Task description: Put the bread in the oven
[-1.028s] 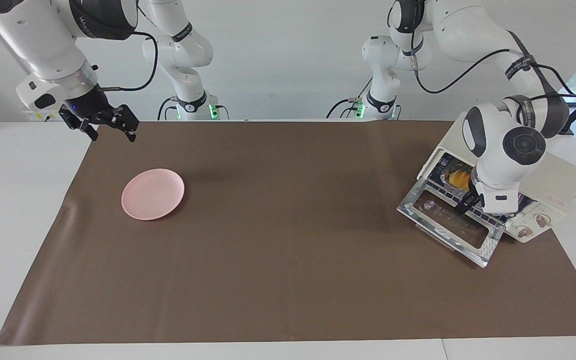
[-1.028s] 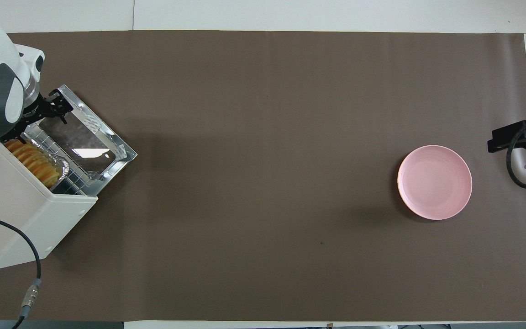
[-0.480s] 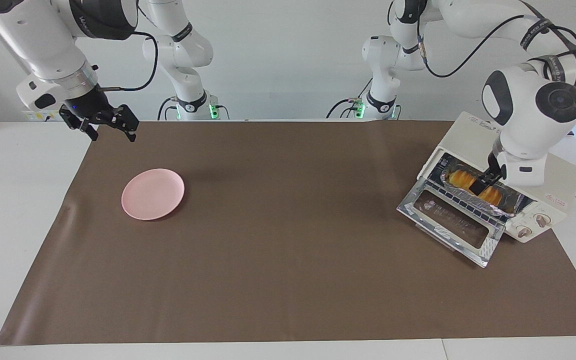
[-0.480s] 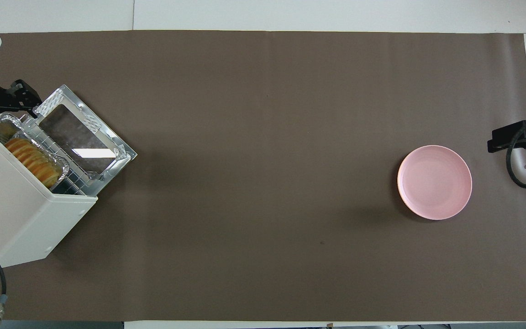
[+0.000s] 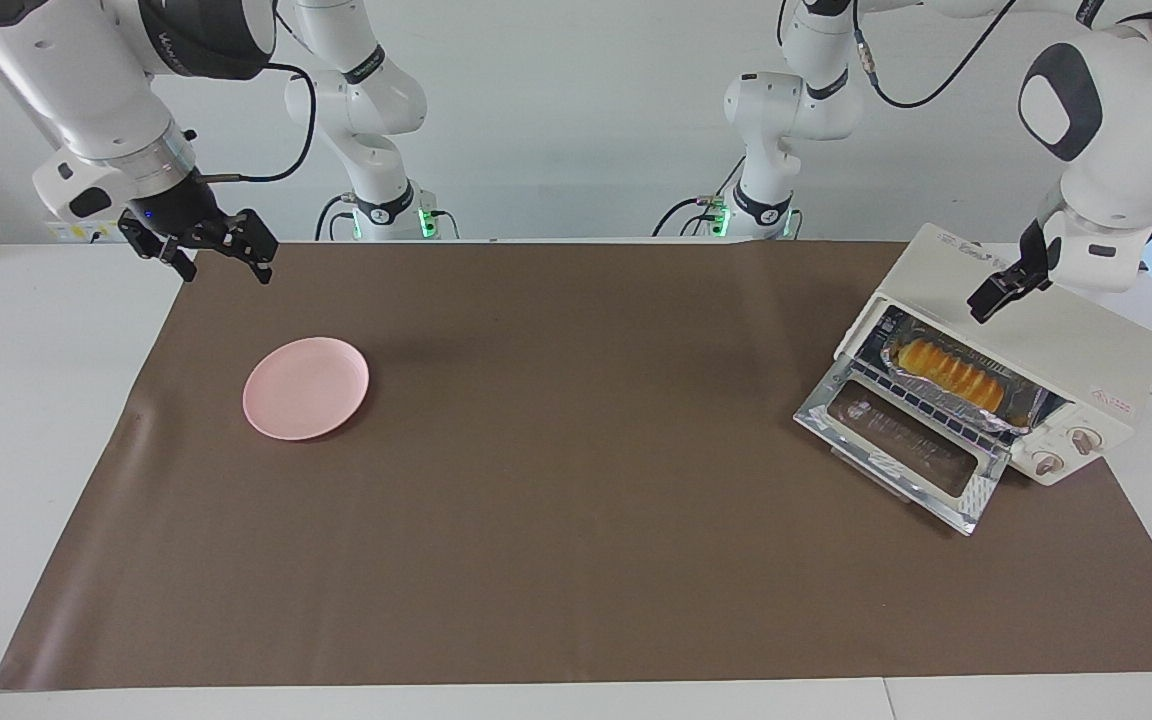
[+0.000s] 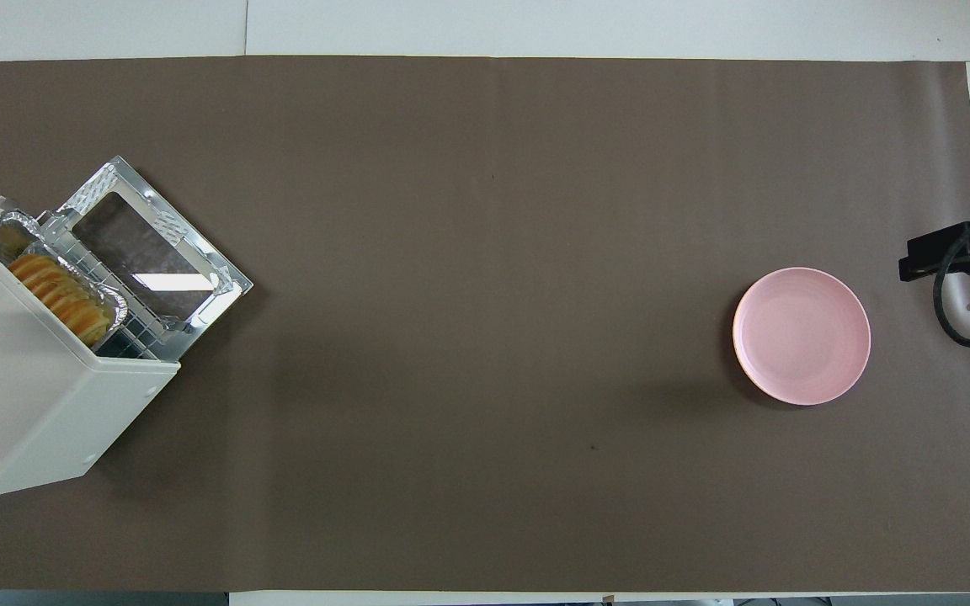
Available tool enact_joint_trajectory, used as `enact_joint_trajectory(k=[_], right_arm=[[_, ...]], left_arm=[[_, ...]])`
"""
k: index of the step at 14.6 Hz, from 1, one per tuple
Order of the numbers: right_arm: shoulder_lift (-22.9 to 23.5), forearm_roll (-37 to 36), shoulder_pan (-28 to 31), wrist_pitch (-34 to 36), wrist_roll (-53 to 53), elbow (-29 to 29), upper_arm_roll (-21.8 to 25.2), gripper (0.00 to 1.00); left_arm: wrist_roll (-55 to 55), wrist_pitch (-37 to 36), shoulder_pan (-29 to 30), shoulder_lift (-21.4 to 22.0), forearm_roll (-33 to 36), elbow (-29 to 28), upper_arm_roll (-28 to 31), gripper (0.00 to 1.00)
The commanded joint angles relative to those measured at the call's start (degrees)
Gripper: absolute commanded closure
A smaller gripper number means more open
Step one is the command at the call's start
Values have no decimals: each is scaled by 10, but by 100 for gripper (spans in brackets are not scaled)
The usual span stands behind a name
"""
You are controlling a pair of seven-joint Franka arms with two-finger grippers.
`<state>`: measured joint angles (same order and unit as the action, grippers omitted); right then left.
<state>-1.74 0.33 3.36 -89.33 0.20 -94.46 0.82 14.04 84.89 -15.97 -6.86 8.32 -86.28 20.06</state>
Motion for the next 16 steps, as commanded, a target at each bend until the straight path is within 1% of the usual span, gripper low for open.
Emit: enact_joint_trajectory(k=[1, 2, 3, 4, 5, 7, 9, 10, 13, 14, 16], right_arm=[[-3, -9, 8, 8, -11, -2, -7, 0], [-3, -9, 9, 8, -11, -2, -7, 0], [-3, -9, 8, 8, -11, -2, -7, 0], [-3, -9, 9, 8, -11, -2, -7, 0], [-3, -9, 9, 8, -11, -2, -7, 0], [-3, -9, 8, 8, -10, -2, -7, 0], [-3, -9, 8, 8, -11, -2, -7, 0], [-3, -9, 8, 8, -11, -2, -7, 0], [-3, -9, 9, 8, -10, -2, -7, 0], [-3, -9, 9, 8, -10, -2, -7, 0], [-3, -9, 8, 8, -11, -2, -7, 0]], left_arm=[[-22, -5, -12, 41, -7, -60, -5, 0], [-34, 0, -3, 67, -8, -90, -12, 0], [-44, 4, 14, 87, -20, -105, -19, 0], [-64, 9, 45, 105, -38, -116, -36, 0], [-83, 11, 61, 118, -42, -129, -48, 0], [-103, 34, 87, 120, -46, -134, -72, 0], [-172, 31, 96, 113, -47, -128, -87, 0], [-178, 29, 96, 112, -47, -121, -102, 0], [-180, 52, 98, 109, -87, -127, -103, 0], [-178, 65, 97, 99, -87, -134, -104, 0], [-183, 63, 98, 95, -88, -128, -105, 0]])
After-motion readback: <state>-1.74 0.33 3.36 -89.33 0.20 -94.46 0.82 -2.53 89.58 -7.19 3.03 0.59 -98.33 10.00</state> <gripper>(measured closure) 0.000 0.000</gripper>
